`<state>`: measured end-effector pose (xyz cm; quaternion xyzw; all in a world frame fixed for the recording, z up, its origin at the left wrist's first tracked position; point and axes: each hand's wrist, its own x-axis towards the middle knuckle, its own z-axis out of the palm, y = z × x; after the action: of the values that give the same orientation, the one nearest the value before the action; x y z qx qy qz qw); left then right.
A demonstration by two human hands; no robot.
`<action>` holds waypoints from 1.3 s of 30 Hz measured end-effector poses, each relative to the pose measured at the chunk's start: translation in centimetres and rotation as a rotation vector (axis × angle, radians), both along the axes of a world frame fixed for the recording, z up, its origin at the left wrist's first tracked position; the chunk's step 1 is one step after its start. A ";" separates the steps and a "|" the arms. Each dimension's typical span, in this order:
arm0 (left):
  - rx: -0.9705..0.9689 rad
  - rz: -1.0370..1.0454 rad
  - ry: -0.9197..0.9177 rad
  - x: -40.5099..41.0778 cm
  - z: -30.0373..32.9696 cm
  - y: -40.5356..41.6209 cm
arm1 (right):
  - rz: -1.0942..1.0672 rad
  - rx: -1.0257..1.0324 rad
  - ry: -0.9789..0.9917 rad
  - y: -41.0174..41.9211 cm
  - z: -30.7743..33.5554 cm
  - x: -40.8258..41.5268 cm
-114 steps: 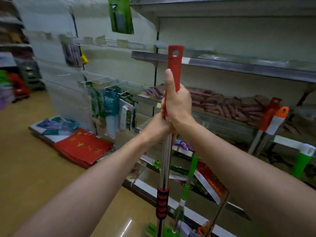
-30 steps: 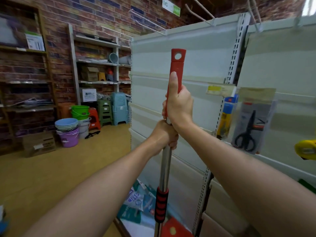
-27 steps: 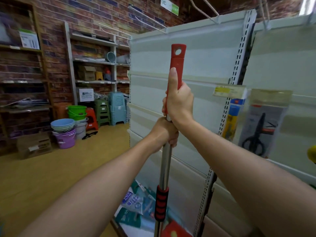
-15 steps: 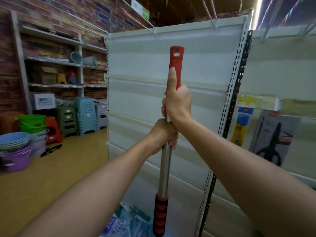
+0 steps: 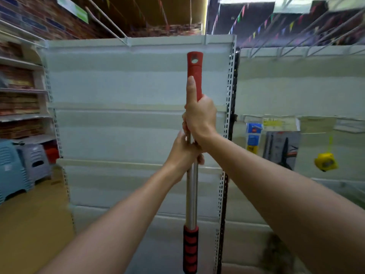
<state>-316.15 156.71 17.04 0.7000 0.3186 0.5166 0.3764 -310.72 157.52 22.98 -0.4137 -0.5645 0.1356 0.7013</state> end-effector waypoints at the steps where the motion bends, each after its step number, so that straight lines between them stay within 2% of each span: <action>1: 0.030 -0.026 -0.018 -0.2 0.1 0.4 | -0.025 0.004 -0.009 0.6 0.2 0.2; 5: 0.058 -0.118 0.024 -0.6 1.1 1.9 | -0.091 0.016 -0.034 2.2 0.8 0.8; 11: 0.065 -0.217 0.232 -0.6 4.0 4.1 | -0.146 0.042 -0.053 3.9 2.2 2.1; 18: 0.088 -0.196 0.268 0.2 6.4 5.2 | -0.159 0.039 -0.059 5.2 4.6 3.0; 26: 0.239 -0.216 0.259 0.5 10.7 5.8 | -0.163 0.074 -0.069 5.1 9.0 3.7; 33: 0.267 -0.220 0.282 0.6 12.0 6.2 | -0.203 0.109 -0.098 5.2 9.9 3.8; 39: 0.327 -0.141 0.328 1.4 13.3 6.8 | -0.236 0.172 -0.097 5.5 10.9 4.2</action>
<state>-314.78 163.55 30.32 0.8466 0.2377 0.4133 0.2365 -306.56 163.00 33.89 -0.4216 -0.5546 -0.0166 0.7172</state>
